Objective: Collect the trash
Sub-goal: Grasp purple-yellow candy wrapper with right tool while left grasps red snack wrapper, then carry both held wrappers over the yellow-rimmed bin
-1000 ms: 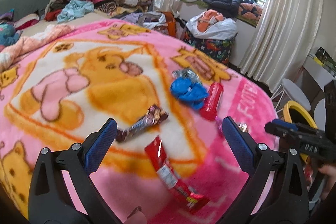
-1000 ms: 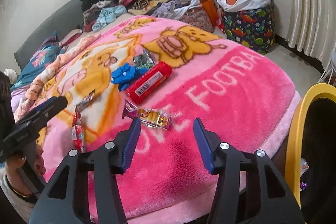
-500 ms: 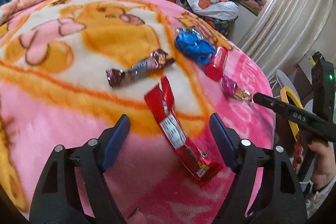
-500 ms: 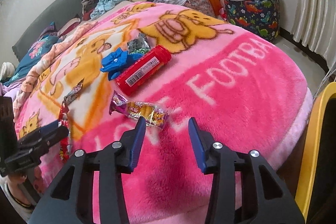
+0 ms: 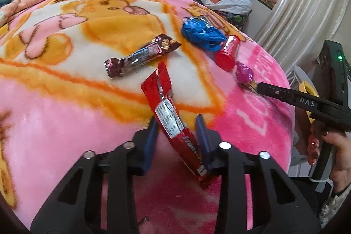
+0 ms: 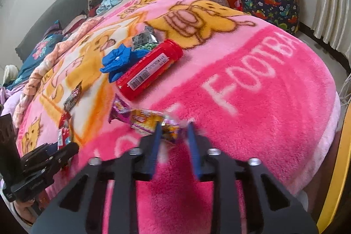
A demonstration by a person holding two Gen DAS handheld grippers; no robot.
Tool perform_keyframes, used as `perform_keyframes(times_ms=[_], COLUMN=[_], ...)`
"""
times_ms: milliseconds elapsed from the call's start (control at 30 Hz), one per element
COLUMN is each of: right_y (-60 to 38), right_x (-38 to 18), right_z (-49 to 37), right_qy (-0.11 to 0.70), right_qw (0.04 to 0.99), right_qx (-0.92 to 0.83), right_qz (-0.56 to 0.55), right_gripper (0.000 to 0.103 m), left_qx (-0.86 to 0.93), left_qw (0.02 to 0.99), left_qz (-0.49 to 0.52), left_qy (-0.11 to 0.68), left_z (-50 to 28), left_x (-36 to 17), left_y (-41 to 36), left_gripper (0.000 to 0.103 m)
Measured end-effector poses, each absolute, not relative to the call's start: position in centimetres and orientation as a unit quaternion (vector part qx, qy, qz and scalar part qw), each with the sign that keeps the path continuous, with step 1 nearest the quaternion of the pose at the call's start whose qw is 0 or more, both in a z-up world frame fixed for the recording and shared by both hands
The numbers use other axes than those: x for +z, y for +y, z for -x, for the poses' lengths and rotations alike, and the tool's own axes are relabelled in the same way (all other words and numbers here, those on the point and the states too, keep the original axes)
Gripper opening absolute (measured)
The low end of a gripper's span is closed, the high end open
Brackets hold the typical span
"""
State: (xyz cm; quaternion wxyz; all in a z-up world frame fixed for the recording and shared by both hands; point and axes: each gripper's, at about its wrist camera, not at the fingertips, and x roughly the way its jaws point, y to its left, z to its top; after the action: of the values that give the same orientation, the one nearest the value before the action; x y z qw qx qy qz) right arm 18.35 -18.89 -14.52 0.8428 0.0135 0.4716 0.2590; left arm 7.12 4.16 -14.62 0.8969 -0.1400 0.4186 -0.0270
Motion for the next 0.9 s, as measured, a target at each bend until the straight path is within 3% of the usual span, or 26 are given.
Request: perform_keyframes(times_ms=[267, 900], right_y=[-19.8, -22.4], right_x=[-13.2, -11.1], right_z=[-17.0, -14.3], right_qy=[0.445, 0.403], right_qw=[0.855, 0.879], right_qx=[0.264, 0.25], right_qz=[-0.024, -0.052], right_gripper=[0.011, 0.008], left_qx=[-0.034, -0.076], left_qw=[0.901, 0.92], left_qz=[0.131, 0.101], left_qy=[0.413, 0.371], left_z=[-7.0, -7.5], left_x=[-14.0, -10.2], left_y=[3.6, -0.1], left_gripper=[0.007, 0.007])
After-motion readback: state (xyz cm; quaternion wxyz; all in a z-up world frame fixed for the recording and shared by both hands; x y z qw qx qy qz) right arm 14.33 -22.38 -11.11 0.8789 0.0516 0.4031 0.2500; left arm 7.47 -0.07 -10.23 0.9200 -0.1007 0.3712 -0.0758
